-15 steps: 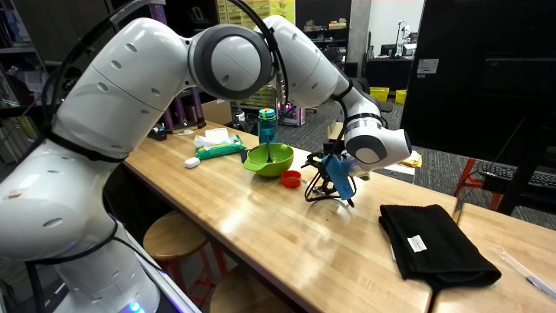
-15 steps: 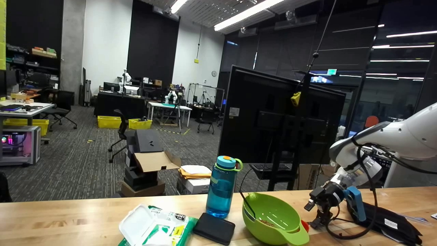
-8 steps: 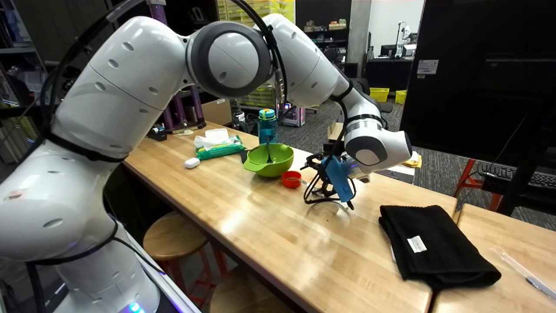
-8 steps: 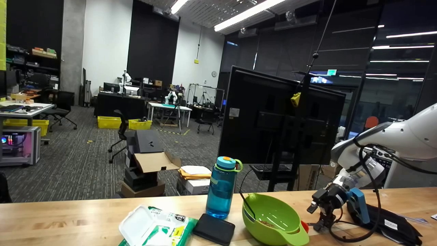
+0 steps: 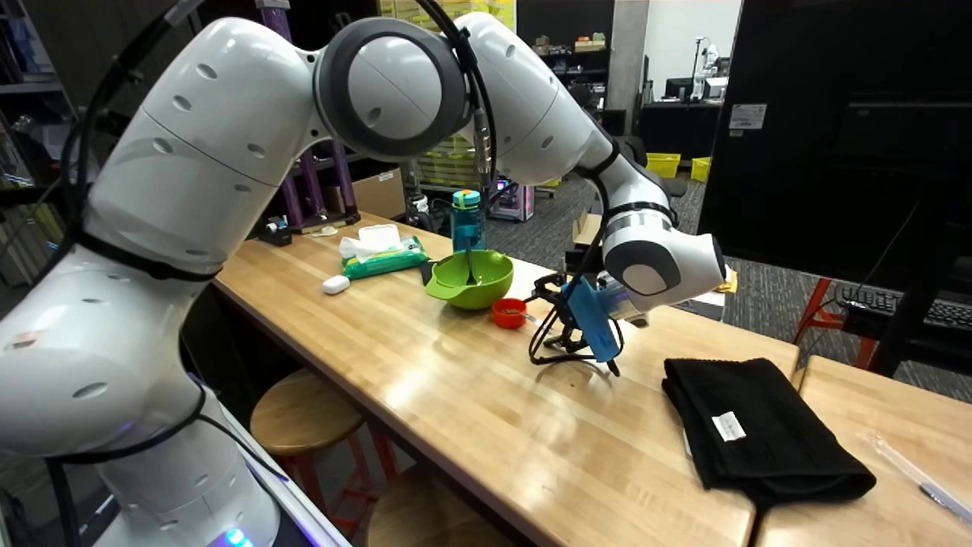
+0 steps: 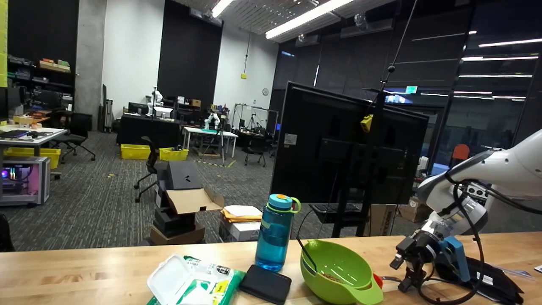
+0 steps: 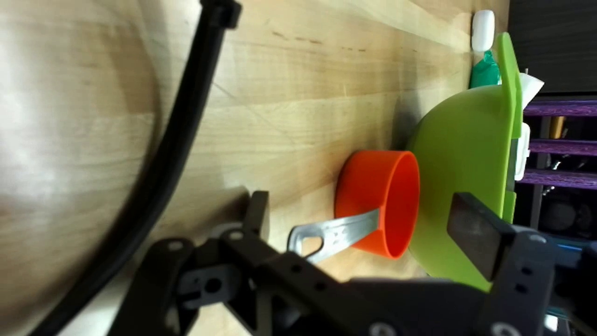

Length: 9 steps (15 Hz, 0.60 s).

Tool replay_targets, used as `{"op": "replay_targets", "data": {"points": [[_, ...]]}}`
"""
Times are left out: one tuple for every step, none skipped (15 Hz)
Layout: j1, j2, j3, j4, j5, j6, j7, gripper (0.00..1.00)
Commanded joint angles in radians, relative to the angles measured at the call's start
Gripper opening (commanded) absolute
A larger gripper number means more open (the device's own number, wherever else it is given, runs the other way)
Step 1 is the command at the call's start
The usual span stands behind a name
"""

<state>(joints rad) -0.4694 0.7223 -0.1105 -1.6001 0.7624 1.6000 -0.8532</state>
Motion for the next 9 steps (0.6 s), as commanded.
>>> {"op": "replay_targets", "data": {"points": [[0.009,-0.035,-0.009,-0.059,-0.025,0.014,-0.034,1.0],[0.01,-0.034,-0.008,-0.058,-0.023,0.017,-0.039,1.0],[0.01,-0.029,-0.006,-0.052,-0.023,0.018,-0.049,1.0],[0.012,-0.029,-0.005,-0.05,-0.022,0.018,-0.052,1.0],[0.014,-0.027,-0.005,-0.046,-0.022,0.018,-0.054,1.0],[0.015,-0.023,-0.004,-0.04,-0.023,0.019,-0.059,1.0],[0.016,-0.023,-0.003,-0.038,-0.023,0.016,-0.06,1.0],[0.016,-0.02,-0.002,-0.034,-0.022,0.015,-0.062,1.0],[0.016,-0.018,-0.001,-0.03,-0.022,0.013,-0.064,1.0]]}}
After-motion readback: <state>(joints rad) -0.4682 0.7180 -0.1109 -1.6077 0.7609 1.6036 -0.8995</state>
